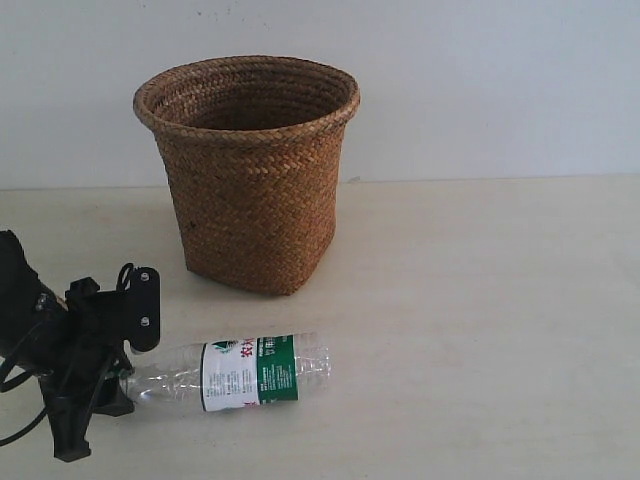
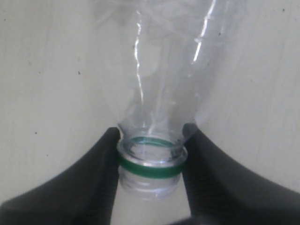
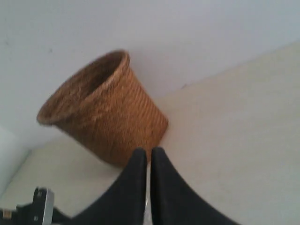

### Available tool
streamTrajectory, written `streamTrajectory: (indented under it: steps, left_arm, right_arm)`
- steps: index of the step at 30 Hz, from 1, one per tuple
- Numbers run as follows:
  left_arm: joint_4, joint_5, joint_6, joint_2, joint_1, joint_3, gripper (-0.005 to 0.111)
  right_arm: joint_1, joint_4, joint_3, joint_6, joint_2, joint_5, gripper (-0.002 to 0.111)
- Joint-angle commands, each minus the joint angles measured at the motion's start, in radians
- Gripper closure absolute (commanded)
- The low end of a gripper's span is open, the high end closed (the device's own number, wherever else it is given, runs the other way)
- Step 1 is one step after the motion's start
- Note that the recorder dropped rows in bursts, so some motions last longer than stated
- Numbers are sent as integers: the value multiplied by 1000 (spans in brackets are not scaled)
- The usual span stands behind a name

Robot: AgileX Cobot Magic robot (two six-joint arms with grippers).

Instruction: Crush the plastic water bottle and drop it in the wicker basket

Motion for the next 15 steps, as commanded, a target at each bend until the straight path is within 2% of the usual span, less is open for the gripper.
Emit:
streamTrajectory:
  steps: [1, 3, 6, 15]
  left_arm:
    - [-3, 4, 2, 1, -5, -2, 103]
    - [-3, 2, 2, 1, -5, -2, 103]
    - [-3, 1, 2, 1, -5, -2, 103]
    - [-4, 0, 2, 1, -5, -2, 103]
  right_arm:
    - [0, 410, -67, -443, 299, 173, 108]
    - [0, 532, -86, -588, 418, 238, 108]
    - [40, 620, -124, -678, 571, 264, 108]
    - [417, 639, -272, -714, 843, -126, 108]
